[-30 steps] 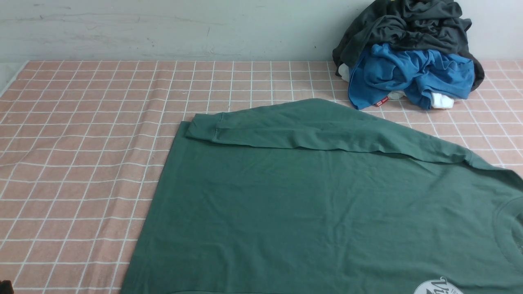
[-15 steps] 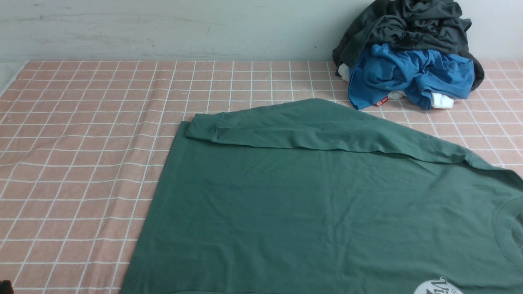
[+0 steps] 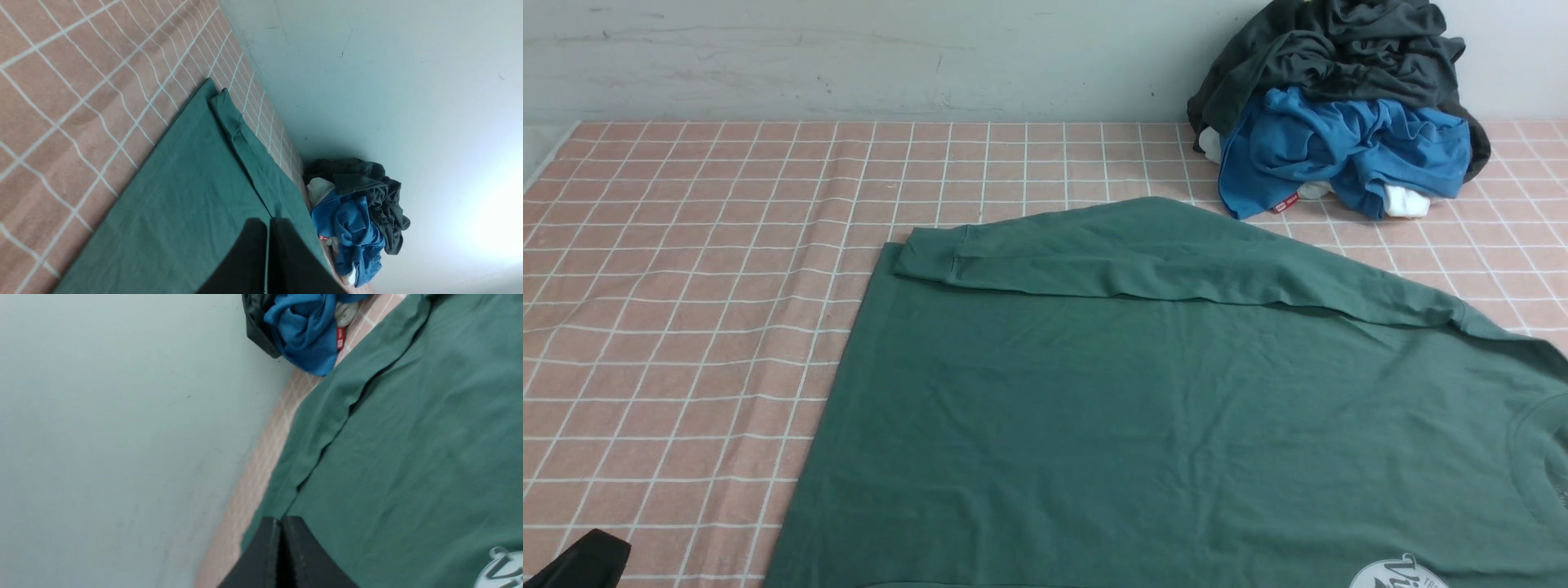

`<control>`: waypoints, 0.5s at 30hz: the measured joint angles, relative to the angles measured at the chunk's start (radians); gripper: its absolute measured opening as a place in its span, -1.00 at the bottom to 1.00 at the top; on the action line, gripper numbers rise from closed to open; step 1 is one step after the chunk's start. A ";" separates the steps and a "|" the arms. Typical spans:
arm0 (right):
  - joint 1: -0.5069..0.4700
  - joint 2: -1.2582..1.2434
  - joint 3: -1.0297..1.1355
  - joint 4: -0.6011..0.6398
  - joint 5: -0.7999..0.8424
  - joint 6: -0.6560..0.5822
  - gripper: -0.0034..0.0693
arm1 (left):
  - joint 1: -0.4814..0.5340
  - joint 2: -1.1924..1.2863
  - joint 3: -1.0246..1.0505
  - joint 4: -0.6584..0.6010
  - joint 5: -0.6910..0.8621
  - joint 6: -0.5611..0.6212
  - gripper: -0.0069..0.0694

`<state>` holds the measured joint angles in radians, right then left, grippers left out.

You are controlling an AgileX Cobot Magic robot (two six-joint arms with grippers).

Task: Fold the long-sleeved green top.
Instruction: Use the left arm to clamp the cuff closest to it

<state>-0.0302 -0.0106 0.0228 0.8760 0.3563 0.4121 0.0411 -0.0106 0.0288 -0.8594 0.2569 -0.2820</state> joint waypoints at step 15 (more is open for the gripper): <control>0.000 0.005 -0.048 -0.050 -0.112 -0.332 -0.94 | 0.000 0.069 -0.322 0.078 0.120 0.676 -0.83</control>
<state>-0.0302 -0.0053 -0.0254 0.8260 0.2441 0.0797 0.0411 0.0583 -0.2936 -0.7809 0.3767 0.3937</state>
